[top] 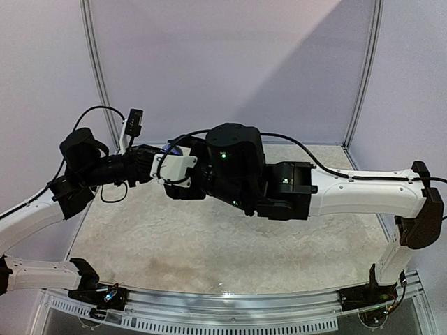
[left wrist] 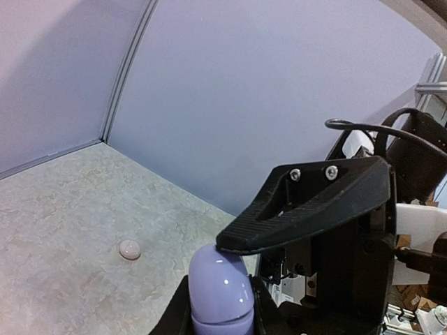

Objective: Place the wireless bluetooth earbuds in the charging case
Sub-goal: Pass from the left arm to the right

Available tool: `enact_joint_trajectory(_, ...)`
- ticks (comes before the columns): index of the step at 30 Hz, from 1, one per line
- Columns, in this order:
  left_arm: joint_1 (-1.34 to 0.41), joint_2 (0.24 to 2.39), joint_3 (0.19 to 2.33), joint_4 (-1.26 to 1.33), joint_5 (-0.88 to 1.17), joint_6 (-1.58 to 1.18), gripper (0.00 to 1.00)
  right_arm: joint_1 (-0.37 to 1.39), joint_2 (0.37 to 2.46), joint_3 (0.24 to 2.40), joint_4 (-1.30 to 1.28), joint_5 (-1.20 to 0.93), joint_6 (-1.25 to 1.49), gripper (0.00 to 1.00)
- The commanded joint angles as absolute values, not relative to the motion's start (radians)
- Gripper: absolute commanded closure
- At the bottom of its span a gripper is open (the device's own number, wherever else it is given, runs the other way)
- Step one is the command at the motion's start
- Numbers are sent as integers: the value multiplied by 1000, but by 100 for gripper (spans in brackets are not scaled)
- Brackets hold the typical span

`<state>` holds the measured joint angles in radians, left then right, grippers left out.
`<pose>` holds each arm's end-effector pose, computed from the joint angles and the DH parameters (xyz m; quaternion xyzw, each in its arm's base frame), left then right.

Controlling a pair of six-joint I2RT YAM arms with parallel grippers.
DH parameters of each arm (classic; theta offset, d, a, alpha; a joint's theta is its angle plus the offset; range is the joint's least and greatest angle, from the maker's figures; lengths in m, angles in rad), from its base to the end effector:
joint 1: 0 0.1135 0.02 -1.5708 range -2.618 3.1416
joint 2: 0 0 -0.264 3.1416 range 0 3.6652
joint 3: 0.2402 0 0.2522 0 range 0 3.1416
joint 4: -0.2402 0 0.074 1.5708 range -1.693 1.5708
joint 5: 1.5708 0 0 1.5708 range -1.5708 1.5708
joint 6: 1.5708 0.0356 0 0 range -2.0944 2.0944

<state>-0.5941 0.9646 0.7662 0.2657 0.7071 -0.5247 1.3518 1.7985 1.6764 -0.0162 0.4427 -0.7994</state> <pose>0.1713 -0.1437 0.3478 0.2750 0.6315 -0.5641 0.4554 0.1094 0.4215 0.3858 -0.5790 0.4765 0.0154 0.6614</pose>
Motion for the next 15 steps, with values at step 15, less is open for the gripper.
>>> enact_joint_trajectory(15, -584, 959, 778, 286, 726, -530, 100, 1320, 1850, 1699, 44, 521, -824, 31)
